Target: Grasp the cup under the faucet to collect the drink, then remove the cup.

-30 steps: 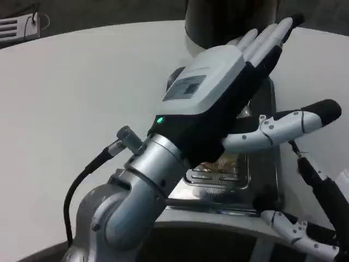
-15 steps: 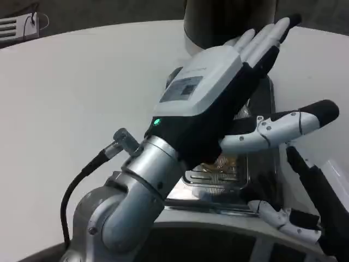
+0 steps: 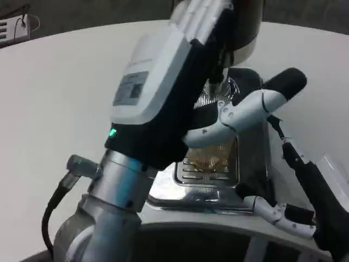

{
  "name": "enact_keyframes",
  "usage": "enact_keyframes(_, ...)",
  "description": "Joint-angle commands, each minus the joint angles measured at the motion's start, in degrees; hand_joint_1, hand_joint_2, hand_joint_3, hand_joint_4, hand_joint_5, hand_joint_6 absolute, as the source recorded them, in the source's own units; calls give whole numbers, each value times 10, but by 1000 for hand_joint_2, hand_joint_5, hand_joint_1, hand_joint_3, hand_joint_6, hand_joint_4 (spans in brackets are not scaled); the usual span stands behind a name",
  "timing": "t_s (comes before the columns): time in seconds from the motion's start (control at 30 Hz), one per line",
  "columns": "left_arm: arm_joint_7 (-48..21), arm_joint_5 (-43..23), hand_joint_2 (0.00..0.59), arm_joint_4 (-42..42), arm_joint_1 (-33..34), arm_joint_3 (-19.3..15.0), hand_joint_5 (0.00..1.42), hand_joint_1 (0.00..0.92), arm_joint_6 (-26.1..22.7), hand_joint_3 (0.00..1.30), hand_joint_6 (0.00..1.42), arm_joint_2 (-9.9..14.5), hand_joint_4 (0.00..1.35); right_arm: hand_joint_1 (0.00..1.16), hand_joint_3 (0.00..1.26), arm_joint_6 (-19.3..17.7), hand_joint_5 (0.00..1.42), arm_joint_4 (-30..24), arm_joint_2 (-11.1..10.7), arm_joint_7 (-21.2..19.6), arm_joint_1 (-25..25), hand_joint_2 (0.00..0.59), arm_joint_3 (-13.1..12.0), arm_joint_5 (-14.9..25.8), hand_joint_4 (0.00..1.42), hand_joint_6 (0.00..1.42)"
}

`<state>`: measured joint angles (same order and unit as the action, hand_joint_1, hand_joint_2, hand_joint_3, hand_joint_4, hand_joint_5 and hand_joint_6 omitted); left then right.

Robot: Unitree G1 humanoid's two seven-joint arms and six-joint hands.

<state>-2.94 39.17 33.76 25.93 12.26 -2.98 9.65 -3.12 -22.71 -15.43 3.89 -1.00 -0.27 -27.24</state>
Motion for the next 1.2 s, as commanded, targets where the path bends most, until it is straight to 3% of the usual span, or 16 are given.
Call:
enact_keyframes(0.03, 31, 8, 166, 26, -60, -39, 6, 0, 18, 0, 0, 6, 0, 533, 0, -7, 22, 10, 0, -4, -5, 254, 4, 11, 0, 139)
enact_keyframes(0.43, 29, 22, 166, 92, -229, -92, 20, 0, 25, 0, 0, 16, 0, 529, 0, -18, 30, 38, -7, 1, -26, 253, 12, 33, 0, 157)
enact_keyframes(0.6, 31, 37, 167, 96, -304, -94, 17, 0, 37, 0, 0, 17, 0, 538, 0, -24, 37, 55, -10, 3, -40, 245, 16, 42, 0, 170)
enact_keyframes(0.8, 81, 75, 173, 58, -385, -90, 31, 0, 74, 0, 0, 19, 0, 550, 0, -31, 50, 79, -10, 1, -61, 249, 24, 47, 0, 177)
enact_keyframes(1.2, 129, 88, 178, -19, -419, -95, 2, 0, 116, 0, 0, 32, 0, 590, 0, -45, 73, 128, -7, -5, -103, 241, 32, 58, 41, 196)
